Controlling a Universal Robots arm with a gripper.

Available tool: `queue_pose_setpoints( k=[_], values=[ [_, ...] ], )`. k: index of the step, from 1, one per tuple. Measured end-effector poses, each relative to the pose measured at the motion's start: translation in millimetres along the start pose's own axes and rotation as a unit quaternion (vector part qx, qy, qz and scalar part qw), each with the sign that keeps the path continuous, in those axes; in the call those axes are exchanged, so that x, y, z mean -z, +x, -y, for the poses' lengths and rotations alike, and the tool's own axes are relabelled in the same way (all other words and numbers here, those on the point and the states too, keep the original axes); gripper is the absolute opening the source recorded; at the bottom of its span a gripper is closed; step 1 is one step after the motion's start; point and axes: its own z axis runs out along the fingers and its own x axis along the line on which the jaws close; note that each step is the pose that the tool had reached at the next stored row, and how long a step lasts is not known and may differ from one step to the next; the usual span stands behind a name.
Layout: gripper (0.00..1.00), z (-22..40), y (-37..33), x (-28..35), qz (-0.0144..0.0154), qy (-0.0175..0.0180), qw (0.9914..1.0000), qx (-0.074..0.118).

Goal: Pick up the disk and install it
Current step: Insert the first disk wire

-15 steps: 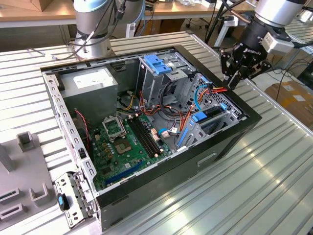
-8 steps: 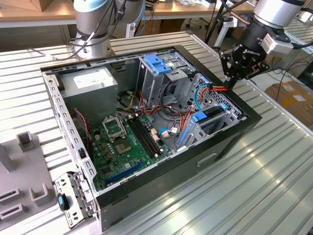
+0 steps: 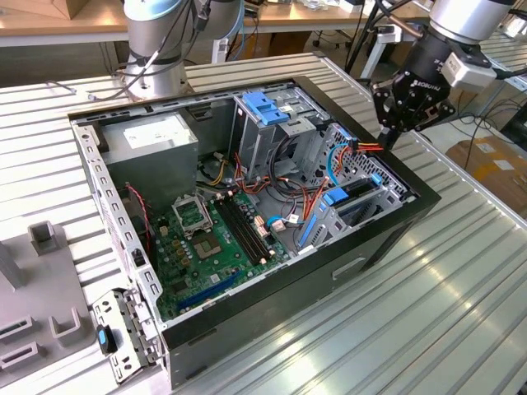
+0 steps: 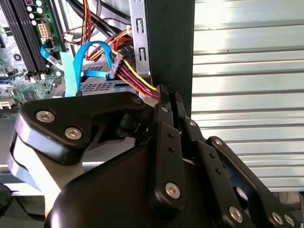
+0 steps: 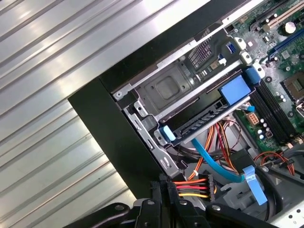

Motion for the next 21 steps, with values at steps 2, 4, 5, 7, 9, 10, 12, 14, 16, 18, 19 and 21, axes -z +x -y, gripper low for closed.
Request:
queue_pose_setpoints(
  k=[2,4,5,7,9,10,12,14,16,18,19,21],
  values=[
    [0.16,-0.2,-0.4,-0.2,0.0001,0.0000,0.99997,-0.007],
    [0.16,-0.5,-0.8,-0.5,0.0002,0.0000,0.99988,-0.015],
    [0.16,-0.7,-1.0,-0.6,0.0002,0.0000,0.99980,-0.020],
    [0.16,-1.5,-2.5,-0.6,0.0004,0.0001,0.99968,-0.025],
    [0.16,-4.0,-5.3,-0.8,0.0004,0.0001,0.99968,-0.025],
    [0.16,-4.5,-5.8,-0.7,0.0004,0.0001,0.99966,-0.026],
    [0.16,-4.5,-5.9,1.6,0.0005,0.0001,0.99946,-0.033],
    [0.16,-4.6,-5.9,4.4,0.0008,0.0003,0.99913,-0.042],
    [0.16,-4.6,-5.9,4.6,0.0010,0.0004,0.99860,-0.053],
    [0.16,-4.6,-5.9,4.7,0.0012,0.0004,0.99763,-0.069],
    [0.16,-4.6,-5.9,4.8,0.0014,0.0004,0.99706,-0.077],
    [0.16,-4.6,-5.9,4.8,0.0018,0.0006,0.99522,-0.098]
  ],
)
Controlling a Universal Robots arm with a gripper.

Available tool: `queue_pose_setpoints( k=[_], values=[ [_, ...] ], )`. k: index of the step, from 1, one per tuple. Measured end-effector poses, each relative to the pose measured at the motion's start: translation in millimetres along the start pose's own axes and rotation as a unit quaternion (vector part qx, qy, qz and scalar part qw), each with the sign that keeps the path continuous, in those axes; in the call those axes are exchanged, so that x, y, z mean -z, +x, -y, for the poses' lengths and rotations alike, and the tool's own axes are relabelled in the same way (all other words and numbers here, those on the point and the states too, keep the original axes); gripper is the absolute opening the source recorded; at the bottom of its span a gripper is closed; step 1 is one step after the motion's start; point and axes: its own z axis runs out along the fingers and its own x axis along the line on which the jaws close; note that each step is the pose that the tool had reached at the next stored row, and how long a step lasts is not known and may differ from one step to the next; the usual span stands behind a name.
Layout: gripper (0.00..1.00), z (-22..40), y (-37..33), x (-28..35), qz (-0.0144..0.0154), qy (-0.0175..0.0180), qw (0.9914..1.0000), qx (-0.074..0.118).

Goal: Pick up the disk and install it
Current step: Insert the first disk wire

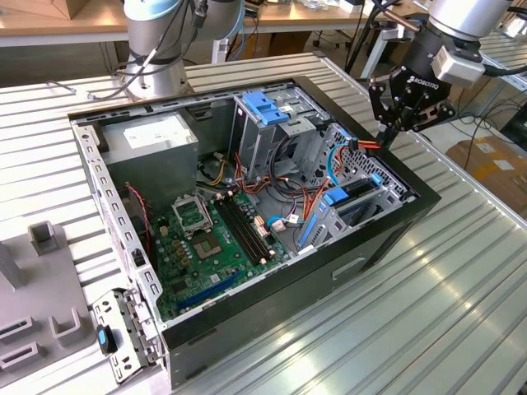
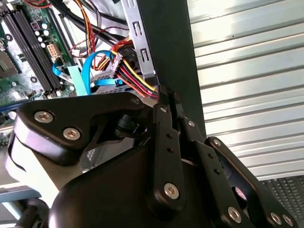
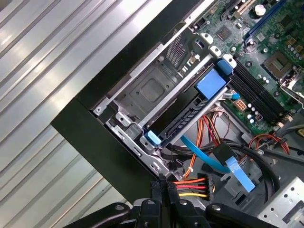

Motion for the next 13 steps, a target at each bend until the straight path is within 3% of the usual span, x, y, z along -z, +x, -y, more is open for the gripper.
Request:
queue_pose_setpoints(
  k=[3,6,11,13],
  values=[
    [0.16,0.0,0.0,-0.1,0.0008,0.0004,0.99951,-0.031],
    [0.16,0.0,0.0,-0.1,0.0014,0.0007,0.99835,-0.057],
    [0.16,-4.3,-4.0,-0.6,0.0012,0.0006,0.99786,-0.065],
    [0.16,-5.5,-5.1,-1.0,0.0009,0.0005,0.99716,-0.075]
  ],
)
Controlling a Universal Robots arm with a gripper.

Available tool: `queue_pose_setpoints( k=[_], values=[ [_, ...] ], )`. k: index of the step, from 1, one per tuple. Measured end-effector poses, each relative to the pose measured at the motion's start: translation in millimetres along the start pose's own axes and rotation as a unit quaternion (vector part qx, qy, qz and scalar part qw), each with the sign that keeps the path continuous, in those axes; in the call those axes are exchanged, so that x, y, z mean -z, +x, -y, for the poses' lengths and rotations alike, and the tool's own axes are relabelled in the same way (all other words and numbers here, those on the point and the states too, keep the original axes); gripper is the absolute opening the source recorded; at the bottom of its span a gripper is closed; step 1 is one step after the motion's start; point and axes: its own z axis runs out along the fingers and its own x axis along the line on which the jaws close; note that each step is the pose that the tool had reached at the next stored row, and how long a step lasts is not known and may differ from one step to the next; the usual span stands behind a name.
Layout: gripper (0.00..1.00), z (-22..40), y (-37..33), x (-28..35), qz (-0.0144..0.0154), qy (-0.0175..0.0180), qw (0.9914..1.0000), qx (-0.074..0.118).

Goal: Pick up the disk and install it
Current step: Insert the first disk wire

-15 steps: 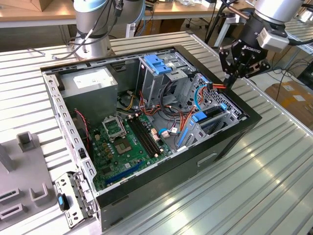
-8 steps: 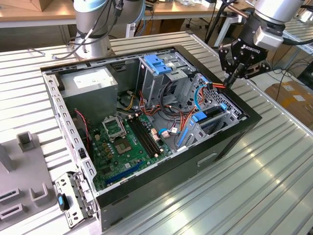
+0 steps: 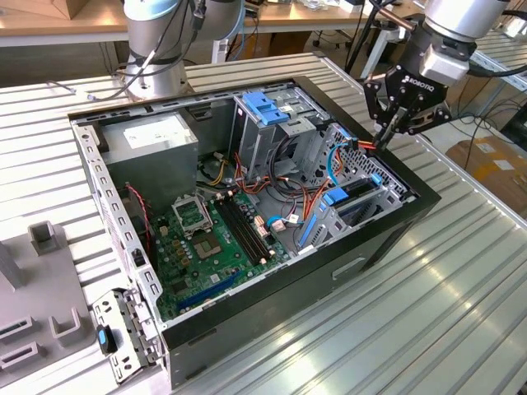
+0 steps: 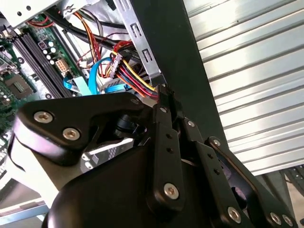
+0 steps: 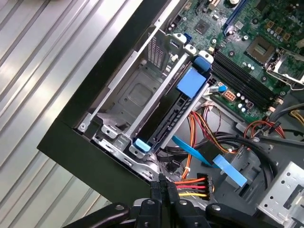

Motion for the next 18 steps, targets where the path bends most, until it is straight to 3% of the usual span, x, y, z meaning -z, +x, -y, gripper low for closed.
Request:
queue_pose_setpoints(
  k=[2,6,8,9,12,15,16,18],
  values=[
    [0.16,0.0,-0.1,-0.1,0.0004,0.0002,0.99976,-0.022],
    [0.16,0.0,-0.1,-0.6,0.0013,0.0005,0.99824,-0.059],
    [0.16,0.0,-0.1,-1.3,0.0019,0.0007,0.99669,-0.081],
    [0.16,-1.7,-1.0,-2.0,0.0014,0.0004,0.99630,-0.086],
    [0.16,-8.4,-4.6,-2.8,0.0012,0.0003,0.99630,-0.086],
    [0.16,-9.9,-5.3,-3.9,0.0008,0.0001,0.99580,-0.092],
    [0.16,-9.9,-5.3,-4.7,0.0014,0.0003,0.99359,-0.113],
    [0.16,-9.9,-5.3,-5.3,0.0018,0.0004,0.99152,-0.130]
  ],
)
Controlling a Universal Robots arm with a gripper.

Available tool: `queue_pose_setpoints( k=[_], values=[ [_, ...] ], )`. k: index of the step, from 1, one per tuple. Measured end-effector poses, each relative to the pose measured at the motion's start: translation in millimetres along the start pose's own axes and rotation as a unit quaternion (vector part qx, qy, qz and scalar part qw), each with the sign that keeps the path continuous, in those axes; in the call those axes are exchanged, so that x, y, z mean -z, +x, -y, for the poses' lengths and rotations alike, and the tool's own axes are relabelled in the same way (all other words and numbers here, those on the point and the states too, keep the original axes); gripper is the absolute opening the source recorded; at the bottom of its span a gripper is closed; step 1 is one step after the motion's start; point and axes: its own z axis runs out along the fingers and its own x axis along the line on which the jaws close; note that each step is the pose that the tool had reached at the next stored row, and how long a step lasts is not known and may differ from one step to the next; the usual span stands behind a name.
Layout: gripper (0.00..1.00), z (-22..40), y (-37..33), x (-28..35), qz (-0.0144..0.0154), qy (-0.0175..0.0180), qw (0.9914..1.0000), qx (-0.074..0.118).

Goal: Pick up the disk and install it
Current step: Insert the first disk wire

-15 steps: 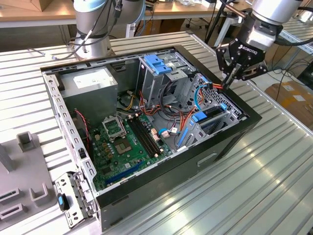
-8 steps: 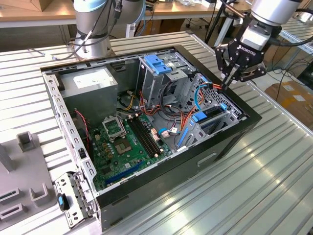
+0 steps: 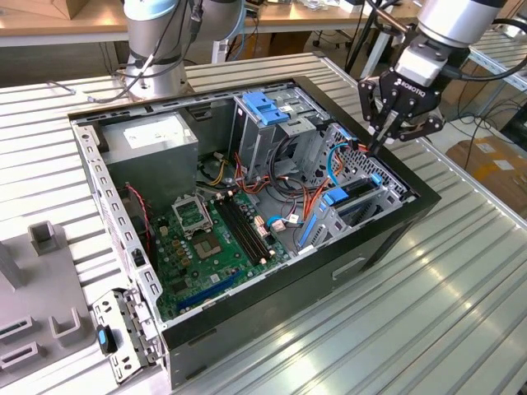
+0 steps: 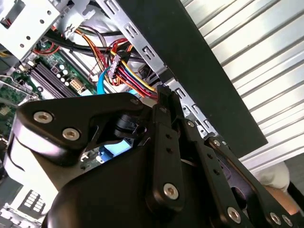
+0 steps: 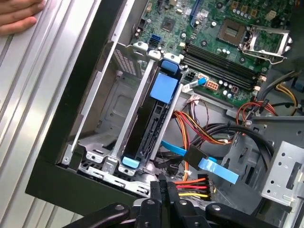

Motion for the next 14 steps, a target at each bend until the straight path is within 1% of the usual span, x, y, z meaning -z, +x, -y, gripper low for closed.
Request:
queue_pose_setpoints(
  k=[2,3,5,7,8,9,11,13,14],
  values=[
    [0.16,0.0,0.0,-0.5,0.0004,0.0001,0.99985,-0.017],
    [0.16,0.0,0.0,-0.8,0.0007,0.0002,0.99965,-0.027],
    [0.16,0.0,0.0,-1.4,0.0011,0.0003,0.99902,-0.044],
    [0.16,0.1,0.0,-2.3,0.0015,0.0004,0.99819,-0.060],
    [0.16,0.1,0.0,-2.7,0.0013,0.0003,0.99790,-0.065],
    [0.16,-0.8,-0.2,-3.2,0.0011,0.0003,0.99781,-0.066],
    [0.16,-2.8,-0.4,-3.4,0.0010,0.0002,0.99781,-0.066],
    [0.16,-6.7,-0.7,-3.9,0.0010,0.0002,0.99781,-0.066],
    [0.16,-6.7,-0.6,-4.0,0.0010,0.0003,0.99757,-0.070]
  ],
)
